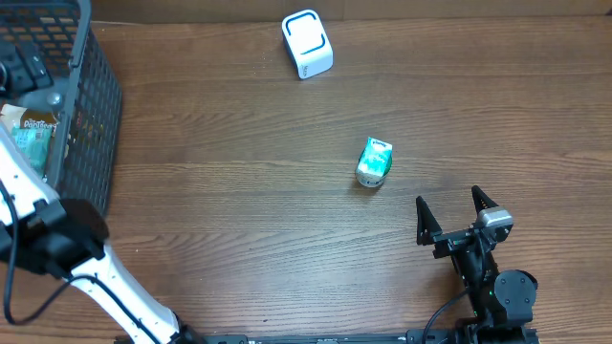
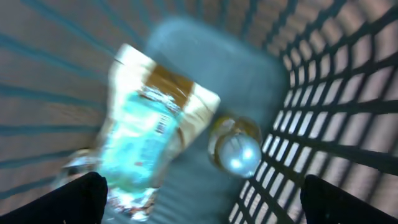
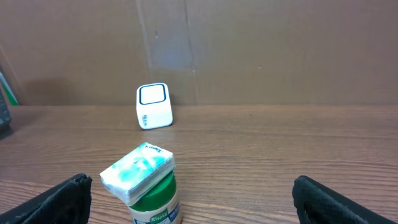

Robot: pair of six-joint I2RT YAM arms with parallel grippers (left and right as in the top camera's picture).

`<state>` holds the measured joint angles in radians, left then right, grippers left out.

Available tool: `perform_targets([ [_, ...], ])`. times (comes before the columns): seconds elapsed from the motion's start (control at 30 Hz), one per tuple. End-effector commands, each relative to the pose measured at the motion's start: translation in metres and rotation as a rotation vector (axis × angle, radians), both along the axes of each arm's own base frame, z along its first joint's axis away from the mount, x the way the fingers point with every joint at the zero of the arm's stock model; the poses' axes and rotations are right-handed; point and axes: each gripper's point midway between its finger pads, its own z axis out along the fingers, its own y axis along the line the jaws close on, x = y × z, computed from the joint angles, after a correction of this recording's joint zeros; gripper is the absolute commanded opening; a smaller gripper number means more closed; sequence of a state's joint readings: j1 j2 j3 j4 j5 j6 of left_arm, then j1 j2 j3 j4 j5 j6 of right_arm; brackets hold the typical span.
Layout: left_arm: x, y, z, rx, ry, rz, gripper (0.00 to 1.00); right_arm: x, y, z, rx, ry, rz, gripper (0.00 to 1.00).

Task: Scan the item barcode
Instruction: 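Grasp the yellow oil bottle in the basket with the left gripper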

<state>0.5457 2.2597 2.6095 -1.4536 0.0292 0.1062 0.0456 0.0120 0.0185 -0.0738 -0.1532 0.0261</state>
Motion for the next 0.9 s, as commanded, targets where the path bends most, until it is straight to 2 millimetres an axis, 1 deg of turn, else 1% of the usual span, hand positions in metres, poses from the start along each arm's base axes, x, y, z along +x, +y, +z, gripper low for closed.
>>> perform_targets([
  [0.0,0.013,-0.014,-0.040,-0.117,0.034,-0.126,1.00,0.000,0.000,-0.002,-0.001,-0.003,0.002,1.00],
  [0.07,0.014,-0.013,-0.065,-0.149,0.084,-0.130,1.00,0.000,0.000,-0.002,-0.001,-0.003,0.002,1.00],
  [0.2,0.015,-0.013,-0.105,-0.201,0.157,-0.128,0.99,0.000,0.000,-0.002,-0.001,-0.003,0.002,1.00],
  [0.27,0.015,-0.013,-0.120,-0.218,0.182,-0.127,0.91,0.000,0.000,-0.002,-0.001,-0.003,0.002,1.00],
  [0.3,0.016,-0.013,-0.126,-0.223,0.191,-0.126,0.83,0.000,0.000,-0.002,-0.001,-0.003,0.002,1.00],
  [0.33,0.016,-0.012,-0.126,-0.223,0.189,-0.126,0.73,0.000,0.000,-0.002,-0.001,-0.003,0.002,1.00],
  [0.4,0.016,-0.010,-0.125,-0.216,0.184,-0.123,0.52,0.000,0.000,-0.002,-0.001,-0.003,0.002,1.00],
  [0.43,0.017,-0.009,-0.123,-0.212,0.177,-0.122,0.44,0.000,0.000,-0.002,-0.001,-0.003,0.002,1.00],
  [0.47,0.017,-0.008,-0.121,-0.210,0.171,-0.120,0.43,0.000,0.000,-0.002,-0.001,-0.003,0.002,1.00],
  [0.63,0.017,-0.007,-0.114,-0.216,0.158,-0.086,0.45,0.000,0.000,-0.002,-0.001,-0.003,0.002,1.00],
  [0.7,0.016,-0.007,-0.104,-0.215,0.143,-0.065,0.44,0.000,0.000,-0.002,-0.001,-0.003,0.002,1.00],
  [0.77,0.016,-0.005,-0.086,-0.203,0.109,-0.038,0.43,0.000,0.000,-0.002,-0.001,-0.003,0.002,1.00],
  [0.87,0.015,-0.003,-0.043,-0.162,0.025,0.005,0.44,0.000,0.000,-0.002,-0.001,-0.003,0.002,1.00],
])
